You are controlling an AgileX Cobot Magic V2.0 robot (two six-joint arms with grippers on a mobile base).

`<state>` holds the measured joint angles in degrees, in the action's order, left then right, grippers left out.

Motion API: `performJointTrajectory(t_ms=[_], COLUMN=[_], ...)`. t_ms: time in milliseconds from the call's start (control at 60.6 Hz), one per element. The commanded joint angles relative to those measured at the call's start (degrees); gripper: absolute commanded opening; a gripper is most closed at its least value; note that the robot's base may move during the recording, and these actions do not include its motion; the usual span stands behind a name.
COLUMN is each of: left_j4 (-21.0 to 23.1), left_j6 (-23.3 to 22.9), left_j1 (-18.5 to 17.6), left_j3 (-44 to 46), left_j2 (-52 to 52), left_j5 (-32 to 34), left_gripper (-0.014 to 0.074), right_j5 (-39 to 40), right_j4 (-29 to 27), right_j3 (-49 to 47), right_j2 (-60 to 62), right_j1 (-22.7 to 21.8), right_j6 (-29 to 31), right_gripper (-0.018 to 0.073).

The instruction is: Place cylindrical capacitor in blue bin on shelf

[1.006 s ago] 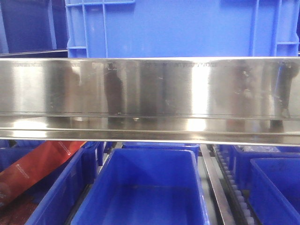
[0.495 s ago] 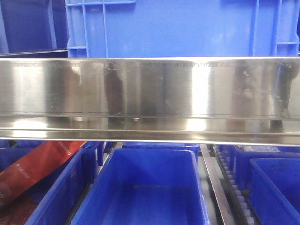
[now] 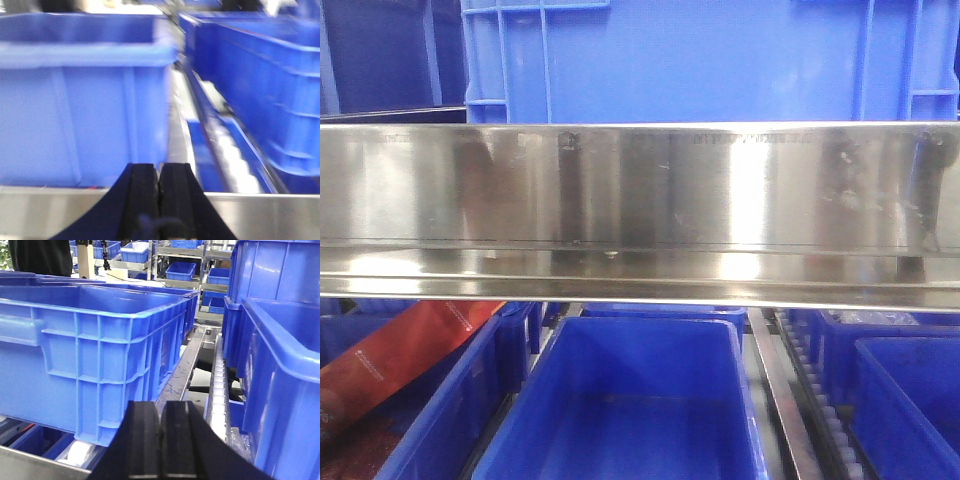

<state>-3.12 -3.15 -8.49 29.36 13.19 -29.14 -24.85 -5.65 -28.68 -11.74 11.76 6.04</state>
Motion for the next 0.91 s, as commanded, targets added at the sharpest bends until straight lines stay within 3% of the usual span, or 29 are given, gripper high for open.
performJointTrajectory(t_ms=[0,148,396,429,594,891], left_j4=[2.2,2.5,2.3,2.3,2.3,2.3], left_j6=[0.0,0.0,0.0,0.0,0.0,0.0], left_j1=[2.5,3.9,3.8,3.8,3.1,0.4], left_j3=[-7.4,-18.9,-29.4,-29.4,-29.4,-29.4], left_j2=[-5.0,-11.3,-13.2,-13.2,-13.2,-13.2], left_j5=[7.8,19.4,31.4,28.6,26.8,27.1], left_gripper=[-0.0111,-0.0111,-0.0111,-0.0111,-0.0111,-0.0111], right_j5=[1.3,1.3,1.3,1.3,1.3,1.3], right_j4=[0.4,0.4,0.3,0.3,0.3,0.3], right_j3=[0.2,0.2,0.2,0.2,0.2,0.2], right_j2=[0.2,0.2,0.3,0.3,0.3,0.3], right_j1=[-0.2,-0.2,-0.2,-0.2,-0.2,-0.2], right_j6=[-0.1,-0.1,-0.1,-0.1,-0.1,-0.1], right_gripper=[-0.0162,-0.0162,-0.0162,-0.0162,-0.0162,-0.0162])
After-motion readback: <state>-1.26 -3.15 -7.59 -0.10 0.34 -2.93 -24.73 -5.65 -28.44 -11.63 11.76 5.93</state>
